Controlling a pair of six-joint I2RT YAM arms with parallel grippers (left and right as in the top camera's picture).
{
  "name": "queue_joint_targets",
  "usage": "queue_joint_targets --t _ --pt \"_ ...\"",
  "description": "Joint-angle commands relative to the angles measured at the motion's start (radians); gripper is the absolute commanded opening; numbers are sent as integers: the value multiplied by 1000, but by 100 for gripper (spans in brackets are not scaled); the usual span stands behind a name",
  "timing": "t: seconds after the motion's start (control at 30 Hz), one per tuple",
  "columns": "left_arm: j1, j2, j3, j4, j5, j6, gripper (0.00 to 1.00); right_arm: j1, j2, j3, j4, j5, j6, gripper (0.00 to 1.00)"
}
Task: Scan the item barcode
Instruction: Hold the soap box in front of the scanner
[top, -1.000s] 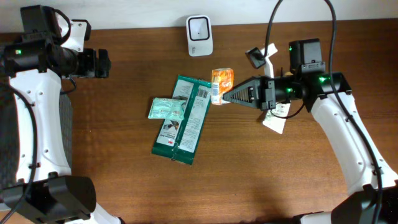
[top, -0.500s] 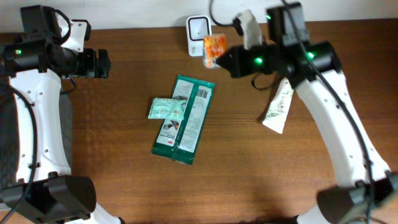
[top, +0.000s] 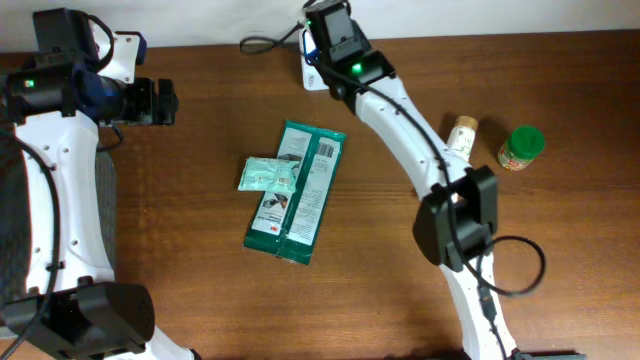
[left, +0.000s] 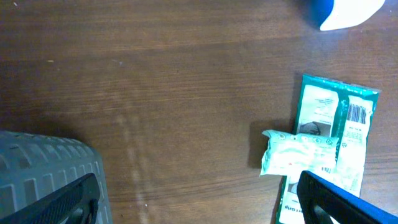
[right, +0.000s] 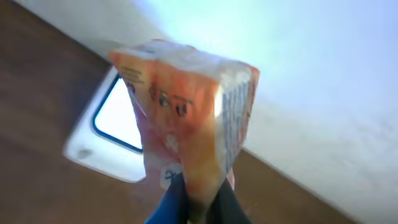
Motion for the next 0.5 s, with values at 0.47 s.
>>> queue_joint_targets --t 0.47 --pt "2 -4 5 0 3 -13 99 0 189 24 241 94 -423 4"
